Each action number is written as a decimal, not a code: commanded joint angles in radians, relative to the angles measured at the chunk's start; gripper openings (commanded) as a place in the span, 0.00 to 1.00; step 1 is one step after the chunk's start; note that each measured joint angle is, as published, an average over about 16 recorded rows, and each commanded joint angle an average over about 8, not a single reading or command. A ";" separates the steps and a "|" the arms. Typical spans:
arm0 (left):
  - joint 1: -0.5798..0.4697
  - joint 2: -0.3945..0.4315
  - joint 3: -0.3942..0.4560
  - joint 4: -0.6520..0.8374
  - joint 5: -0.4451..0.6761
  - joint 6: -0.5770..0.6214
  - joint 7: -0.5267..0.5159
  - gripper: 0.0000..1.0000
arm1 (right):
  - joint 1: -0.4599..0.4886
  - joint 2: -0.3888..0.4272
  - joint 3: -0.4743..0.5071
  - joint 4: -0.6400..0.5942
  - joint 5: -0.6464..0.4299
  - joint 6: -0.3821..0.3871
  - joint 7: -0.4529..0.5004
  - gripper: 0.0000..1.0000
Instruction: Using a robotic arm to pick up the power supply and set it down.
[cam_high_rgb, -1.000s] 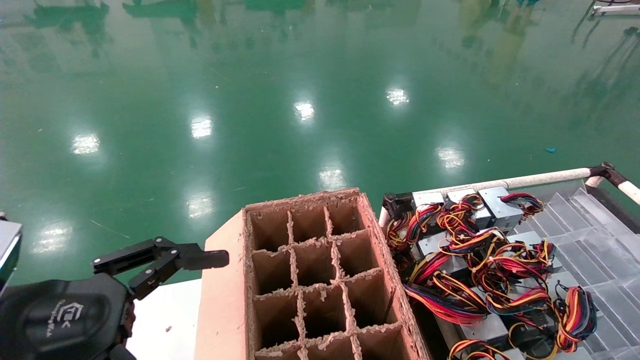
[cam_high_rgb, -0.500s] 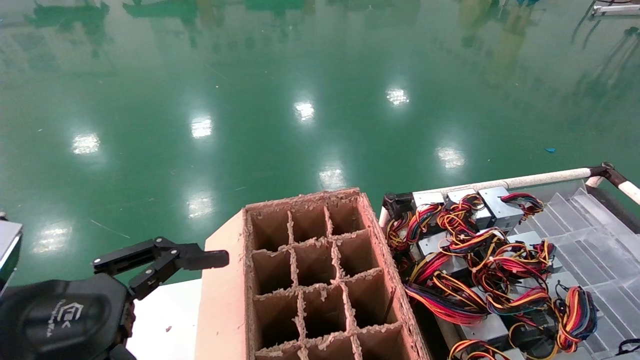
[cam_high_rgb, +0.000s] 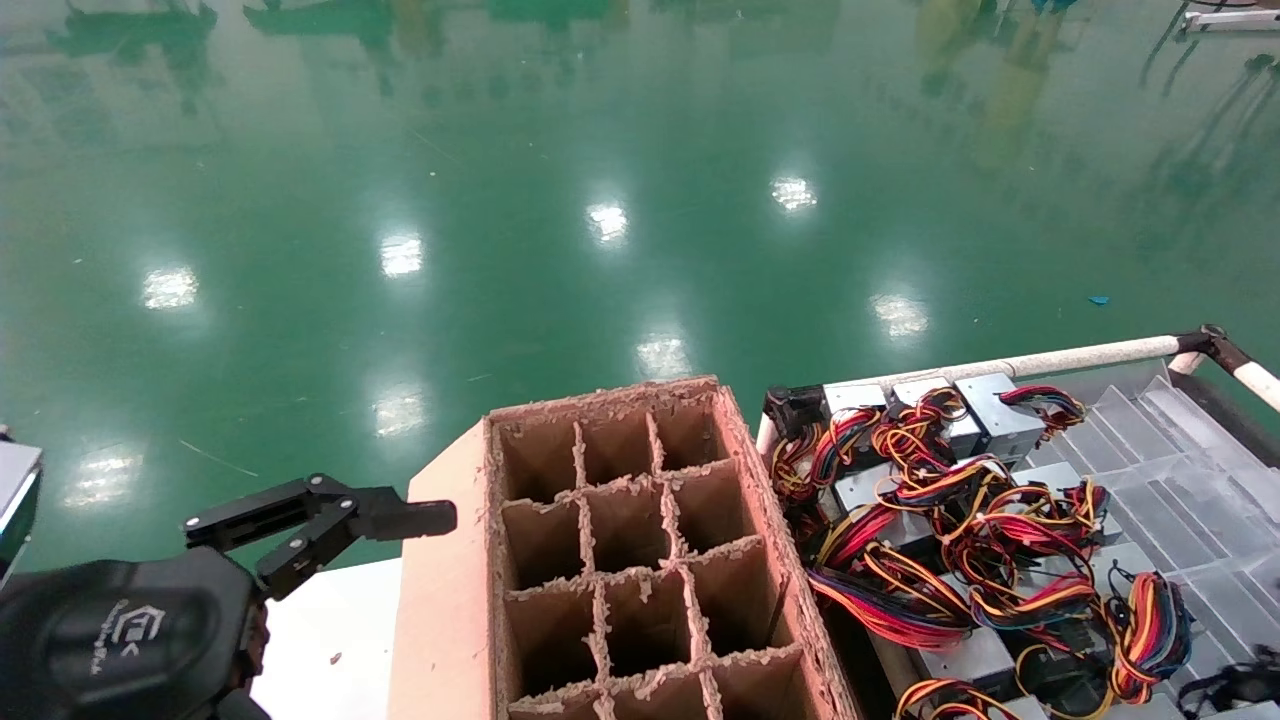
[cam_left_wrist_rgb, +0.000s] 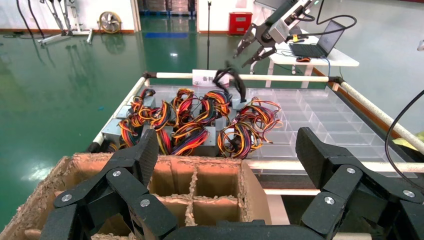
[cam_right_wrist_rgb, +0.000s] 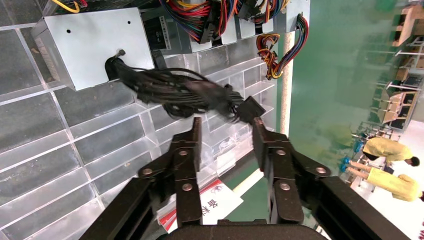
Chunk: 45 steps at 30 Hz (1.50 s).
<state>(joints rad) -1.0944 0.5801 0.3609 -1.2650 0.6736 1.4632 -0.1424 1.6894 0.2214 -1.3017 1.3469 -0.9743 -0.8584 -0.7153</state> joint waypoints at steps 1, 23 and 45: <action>0.000 0.000 0.000 0.000 0.000 0.000 0.000 1.00 | 0.000 0.000 -0.003 -0.005 -0.003 0.004 -0.009 1.00; 0.000 0.000 0.000 0.001 0.000 0.000 0.000 1.00 | 0.013 -0.159 0.153 -0.004 0.210 -0.115 0.188 1.00; 0.000 0.000 0.000 0.001 0.000 0.000 0.000 1.00 | -0.217 -0.406 0.472 -0.025 0.223 -0.307 0.451 1.00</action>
